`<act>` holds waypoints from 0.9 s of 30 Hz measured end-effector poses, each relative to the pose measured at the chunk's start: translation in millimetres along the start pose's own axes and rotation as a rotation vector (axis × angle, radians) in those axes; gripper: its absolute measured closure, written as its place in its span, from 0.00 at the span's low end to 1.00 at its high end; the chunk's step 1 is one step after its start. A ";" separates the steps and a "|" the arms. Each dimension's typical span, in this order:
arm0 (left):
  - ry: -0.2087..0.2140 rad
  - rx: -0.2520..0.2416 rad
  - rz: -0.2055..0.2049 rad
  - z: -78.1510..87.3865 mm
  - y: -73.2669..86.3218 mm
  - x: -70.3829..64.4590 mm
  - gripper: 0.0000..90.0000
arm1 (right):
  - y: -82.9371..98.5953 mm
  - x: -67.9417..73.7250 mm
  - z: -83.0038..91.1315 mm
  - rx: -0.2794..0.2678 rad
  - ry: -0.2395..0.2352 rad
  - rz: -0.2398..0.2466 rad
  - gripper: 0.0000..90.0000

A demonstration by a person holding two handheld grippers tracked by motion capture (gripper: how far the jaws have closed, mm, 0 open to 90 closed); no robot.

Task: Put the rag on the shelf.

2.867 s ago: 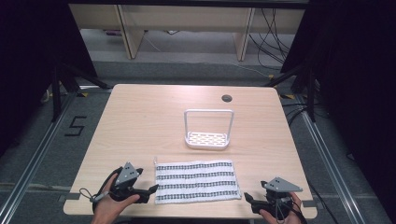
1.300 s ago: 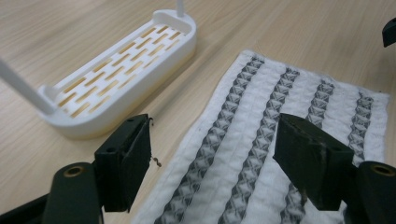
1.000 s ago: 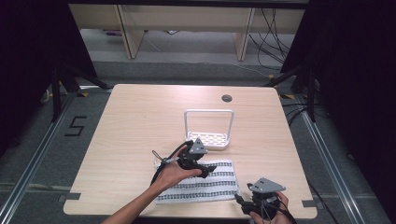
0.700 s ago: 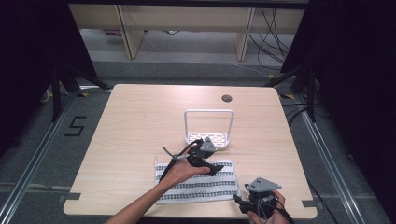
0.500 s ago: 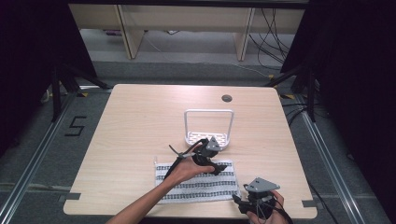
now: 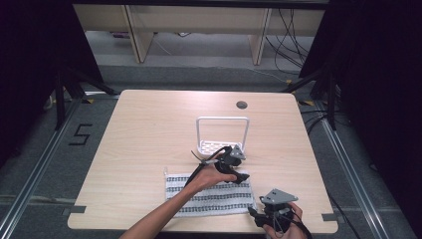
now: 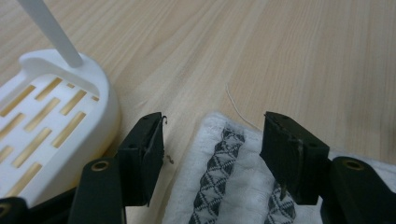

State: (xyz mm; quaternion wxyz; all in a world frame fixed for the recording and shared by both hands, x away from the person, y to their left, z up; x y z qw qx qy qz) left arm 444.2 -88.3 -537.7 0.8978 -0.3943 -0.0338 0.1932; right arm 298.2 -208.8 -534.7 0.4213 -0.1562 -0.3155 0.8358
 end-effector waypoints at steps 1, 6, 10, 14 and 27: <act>-0.004 0.003 -0.005 -1.0 -0.3 0.7 0.44 | 0.0 0.1 -0.2 -0.003 0.000 -0.001 0.49; -0.008 0.036 -0.021 -4.8 -0.2 0.7 0.47 | 0.4 -0.1 -1.2 0.004 0.000 0.007 0.50; -0.007 0.028 -0.010 -7.9 -1.7 -0.5 0.49 | 0.7 -1.3 -2.2 0.009 -0.002 0.004 0.50; 0.004 0.038 -0.015 -9.9 -3.0 -0.7 0.53 | 0.6 -3.0 -4.0 0.005 0.003 0.005 0.50; 0.004 0.039 -0.046 -8.2 -1.1 -3.0 0.78 | 0.3 -7.3 -11.1 0.018 0.000 -0.016 0.55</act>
Point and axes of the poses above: each handheld gripper's, and its own axes: z roughly backward along the jaws, y roughly out of its underside, x roughly to its left, the point moved 5 cm from there along -z, roughly forward along the jaws, and after that the axes turned 1 degree about y, right-handed, at the moved point
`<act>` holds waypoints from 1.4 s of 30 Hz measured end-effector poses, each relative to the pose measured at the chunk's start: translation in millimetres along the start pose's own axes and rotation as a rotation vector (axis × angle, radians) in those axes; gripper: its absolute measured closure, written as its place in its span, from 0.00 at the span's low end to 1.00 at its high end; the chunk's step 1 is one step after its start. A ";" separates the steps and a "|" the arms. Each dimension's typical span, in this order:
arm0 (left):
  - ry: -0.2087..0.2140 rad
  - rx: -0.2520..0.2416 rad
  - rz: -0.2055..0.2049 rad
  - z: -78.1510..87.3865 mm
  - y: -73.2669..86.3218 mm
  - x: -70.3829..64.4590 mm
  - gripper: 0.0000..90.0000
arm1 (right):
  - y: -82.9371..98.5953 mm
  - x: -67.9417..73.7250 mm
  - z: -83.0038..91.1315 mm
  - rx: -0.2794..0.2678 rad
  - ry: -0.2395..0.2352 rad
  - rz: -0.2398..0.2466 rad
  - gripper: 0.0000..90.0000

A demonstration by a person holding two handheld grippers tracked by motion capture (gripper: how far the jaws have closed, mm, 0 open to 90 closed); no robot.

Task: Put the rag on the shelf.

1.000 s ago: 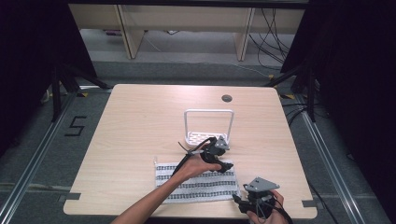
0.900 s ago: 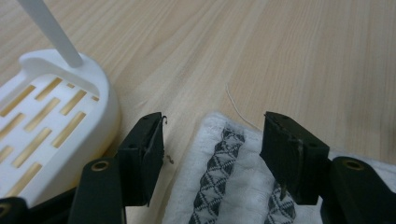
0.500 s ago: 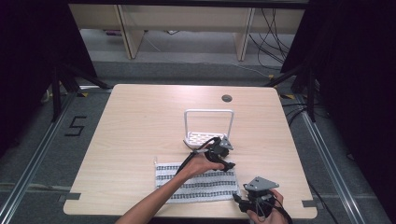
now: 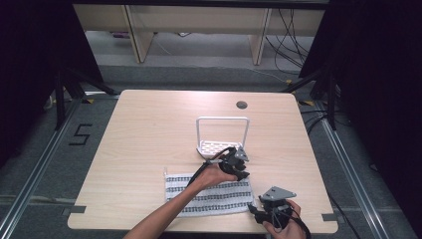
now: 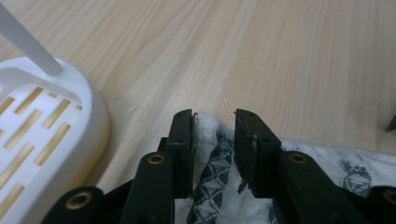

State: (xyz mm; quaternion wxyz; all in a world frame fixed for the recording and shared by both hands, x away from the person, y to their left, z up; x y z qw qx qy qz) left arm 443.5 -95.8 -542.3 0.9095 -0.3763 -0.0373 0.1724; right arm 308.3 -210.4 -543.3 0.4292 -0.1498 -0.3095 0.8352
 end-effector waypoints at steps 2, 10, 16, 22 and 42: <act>0.001 -0.002 0.000 0.0 0.1 -0.5 0.81 | -1.9 -0.1 -1.3 -0.003 -0.002 0.020 0.63; 0.016 -0.001 -0.035 1.1 -0.1 -0.8 0.92 | -4.4 4.1 -3.0 -0.009 -0.057 0.059 0.91; 0.022 -0.021 -0.020 6.5 -1.0 0.3 0.95 | -5.8 5.0 -1.5 -0.028 -0.052 0.070 0.96; 0.011 -0.072 -0.005 29.8 -9.2 1.5 0.95 | -15.9 3.9 8.0 -0.105 -0.038 0.095 0.97; -0.077 -0.233 0.025 145.2 -40.0 10.5 0.95 | -82.8 3.6 56.2 -0.324 -0.071 0.120 0.97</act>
Point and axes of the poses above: each handheld gripper's, and its own axes: z roughly backward along the jaws, y roughly out of its underside, x roughly to its left, the point moved 5 cm from there along -z, roughly forward along the jaws, and after that the axes turned 1 degree about y, right-handed, at the moved point
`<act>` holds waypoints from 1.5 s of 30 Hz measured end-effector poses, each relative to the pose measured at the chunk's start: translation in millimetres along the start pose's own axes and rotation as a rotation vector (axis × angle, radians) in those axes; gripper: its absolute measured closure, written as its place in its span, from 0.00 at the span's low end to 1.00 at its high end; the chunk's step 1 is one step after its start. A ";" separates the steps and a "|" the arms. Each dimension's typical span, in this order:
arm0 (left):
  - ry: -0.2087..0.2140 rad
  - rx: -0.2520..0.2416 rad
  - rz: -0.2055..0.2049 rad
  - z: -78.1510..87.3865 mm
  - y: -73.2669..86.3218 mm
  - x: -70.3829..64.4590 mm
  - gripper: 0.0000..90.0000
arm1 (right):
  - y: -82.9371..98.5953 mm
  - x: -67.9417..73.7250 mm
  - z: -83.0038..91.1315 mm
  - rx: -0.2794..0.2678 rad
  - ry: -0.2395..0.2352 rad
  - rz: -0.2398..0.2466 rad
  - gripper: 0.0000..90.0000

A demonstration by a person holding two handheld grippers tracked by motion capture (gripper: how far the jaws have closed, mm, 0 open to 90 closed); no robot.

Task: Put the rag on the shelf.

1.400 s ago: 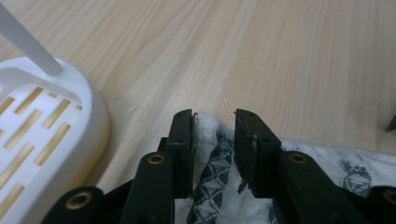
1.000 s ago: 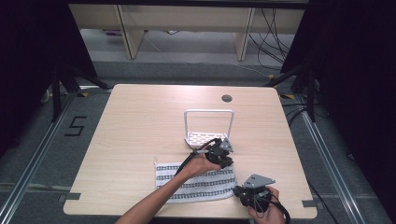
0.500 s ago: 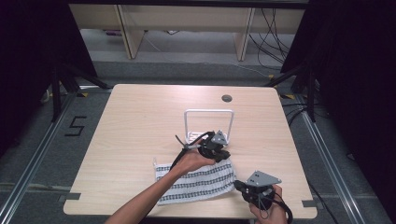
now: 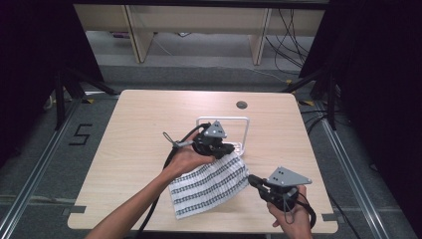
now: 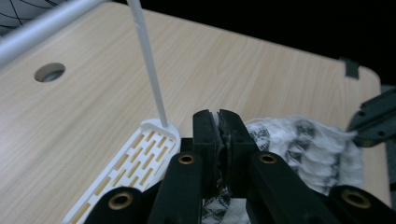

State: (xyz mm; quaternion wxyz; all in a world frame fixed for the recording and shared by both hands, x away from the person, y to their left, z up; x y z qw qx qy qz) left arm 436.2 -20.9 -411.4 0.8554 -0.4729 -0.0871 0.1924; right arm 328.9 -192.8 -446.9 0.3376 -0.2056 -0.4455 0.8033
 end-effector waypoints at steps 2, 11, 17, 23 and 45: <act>-0.007 -0.023 0.005 12.5 -4.7 2.1 0.95 | -13.3 -3.7 3.6 -0.025 -0.001 -0.003 0.97; -0.015 -0.124 0.068 62.7 -23.9 8.4 0.95 | -78.5 -17.7 24.0 -0.154 0.014 0.028 0.97; -0.037 -0.182 0.092 85.5 -37.9 7.8 0.95 | -110.1 -25.3 30.2 -0.192 0.040 0.046 0.98; -0.057 -0.208 0.106 92.7 -45.4 9.4 0.95 | -128.0 -27.7 30.7 -0.206 0.036 0.040 0.98; -0.163 -0.267 0.143 100.8 -91.7 52.0 0.95 | -181.0 -66.8 9.7 -0.254 0.067 0.000 0.98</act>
Point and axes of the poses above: each handheld gripper's, and its own axes: z roughly backward along the jaws, y roughly out of its underside, x roughly to its left, the point moved 5 cm from there along -z, roughly forward along the jaws, and after that the axes turned 1 degree about y, right-handed, at the moved point
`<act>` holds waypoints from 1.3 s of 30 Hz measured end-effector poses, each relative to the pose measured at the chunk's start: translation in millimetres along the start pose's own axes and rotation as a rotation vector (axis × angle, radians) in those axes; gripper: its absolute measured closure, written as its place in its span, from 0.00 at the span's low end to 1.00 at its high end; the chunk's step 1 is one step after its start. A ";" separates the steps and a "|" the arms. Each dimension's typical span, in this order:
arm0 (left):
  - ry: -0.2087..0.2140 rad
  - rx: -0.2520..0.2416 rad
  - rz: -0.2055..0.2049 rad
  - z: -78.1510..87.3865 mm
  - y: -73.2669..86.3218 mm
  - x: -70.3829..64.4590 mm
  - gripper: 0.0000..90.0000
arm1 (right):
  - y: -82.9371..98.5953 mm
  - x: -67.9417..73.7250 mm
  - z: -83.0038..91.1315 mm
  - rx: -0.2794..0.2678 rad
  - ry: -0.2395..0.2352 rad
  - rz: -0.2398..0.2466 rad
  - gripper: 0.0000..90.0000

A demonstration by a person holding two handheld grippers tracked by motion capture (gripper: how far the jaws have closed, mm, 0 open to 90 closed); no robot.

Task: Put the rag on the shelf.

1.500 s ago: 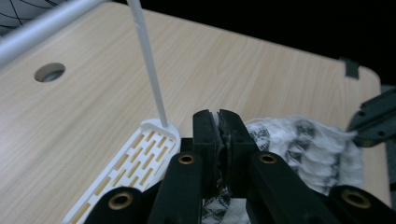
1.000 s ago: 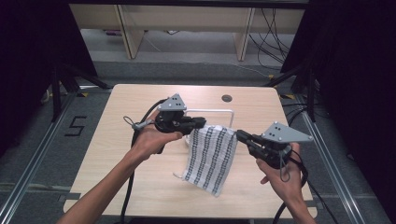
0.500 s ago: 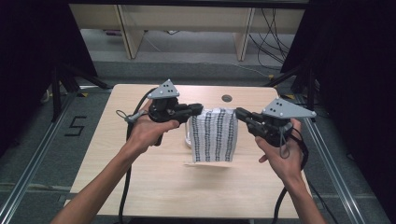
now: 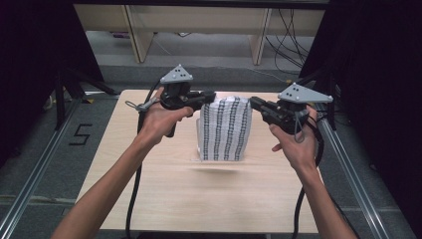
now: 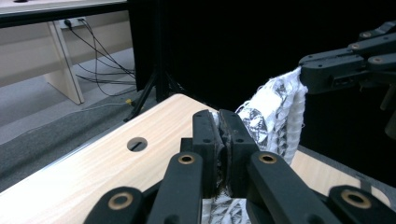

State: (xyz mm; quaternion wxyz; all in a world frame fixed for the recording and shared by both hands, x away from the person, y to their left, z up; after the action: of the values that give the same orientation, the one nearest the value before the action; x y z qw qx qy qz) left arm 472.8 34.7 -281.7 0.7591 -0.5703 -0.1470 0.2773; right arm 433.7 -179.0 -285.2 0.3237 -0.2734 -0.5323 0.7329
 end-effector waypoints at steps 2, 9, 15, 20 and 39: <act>-0.008 -0.007 0.010 -2.7 -3.8 4.1 0.95 | -3.5 -4.9 -4.5 -0.003 0.011 0.002 0.98; -0.028 -0.029 0.062 -14.2 -13.3 20.3 0.95 | -17.9 -22.4 -23.2 -0.005 0.035 -0.009 0.98; -0.058 -0.033 0.086 -24.8 -16.7 33.7 0.95 | -26.5 -34.4 -40.2 0.019 0.056 -0.031 0.97; -0.081 -0.064 0.133 -32.0 -17.0 47.7 0.95 | -24.5 -41.9 -57.0 0.033 0.070 -0.076 0.97; -0.139 -0.044 0.243 -63.0 2.6 84.5 0.94 | -2.7 -65.1 -104.0 0.105 0.114 -0.132 0.97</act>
State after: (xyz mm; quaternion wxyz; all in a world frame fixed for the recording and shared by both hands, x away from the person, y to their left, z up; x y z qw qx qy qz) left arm 574.0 35.6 -311.3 0.6951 -0.5799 -0.1351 0.4028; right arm 553.4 -165.5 -308.4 0.4148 -0.2617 -0.4909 0.7200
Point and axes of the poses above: each handheld gripper's, and its own axes: z roughly backward along the jaws, y roughly out of its underside, x roughly to its left, the point moved 5 cm from there along -z, roughly forward along the jaws, and after that the axes turned 1 degree about y, right-handed, at the moved point
